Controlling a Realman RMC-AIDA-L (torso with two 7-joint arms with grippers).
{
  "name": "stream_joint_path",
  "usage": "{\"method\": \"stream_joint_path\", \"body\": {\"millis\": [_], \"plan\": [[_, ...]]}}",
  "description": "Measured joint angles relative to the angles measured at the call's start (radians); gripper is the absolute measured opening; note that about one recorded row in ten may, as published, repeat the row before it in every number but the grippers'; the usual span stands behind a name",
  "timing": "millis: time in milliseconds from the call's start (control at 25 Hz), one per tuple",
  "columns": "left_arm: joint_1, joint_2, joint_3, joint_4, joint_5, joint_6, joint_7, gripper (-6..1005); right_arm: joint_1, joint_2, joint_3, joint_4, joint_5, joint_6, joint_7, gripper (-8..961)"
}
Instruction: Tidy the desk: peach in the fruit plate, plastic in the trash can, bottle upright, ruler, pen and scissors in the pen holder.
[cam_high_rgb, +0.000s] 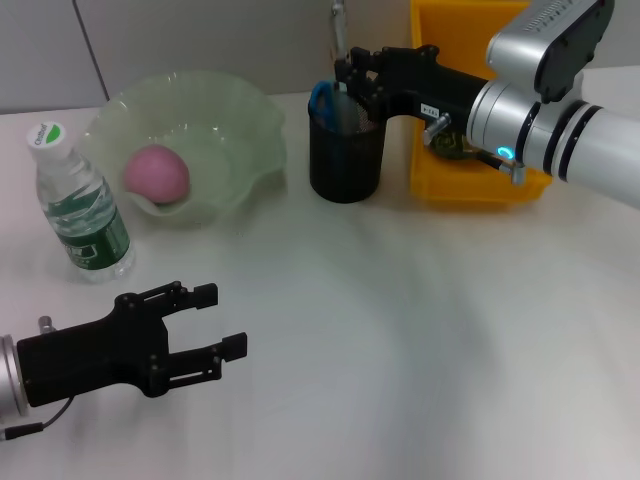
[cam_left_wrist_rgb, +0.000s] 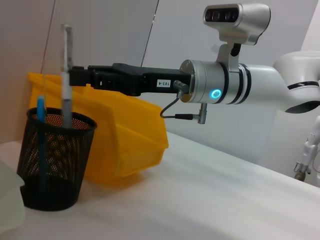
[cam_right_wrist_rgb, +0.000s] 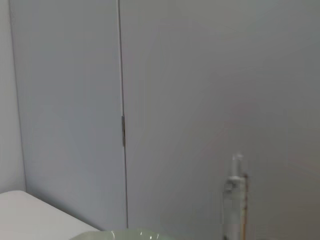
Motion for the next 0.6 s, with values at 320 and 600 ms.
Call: {"method": "stream_joint_path", "body": {"millis": [320,600], "plan": [[0.003,0.001,0.000,0.000,0.000,0.003,0.000,806,-0.010,0.000,0.001,0.000,0.003,-0.009,0.002,406],[0.003,0.001,0.000,0.000,0.000,0.003,0.000,806,-0.019,0.000,0.006,-0.006,0.022,-0.037,0.009,616]]}}
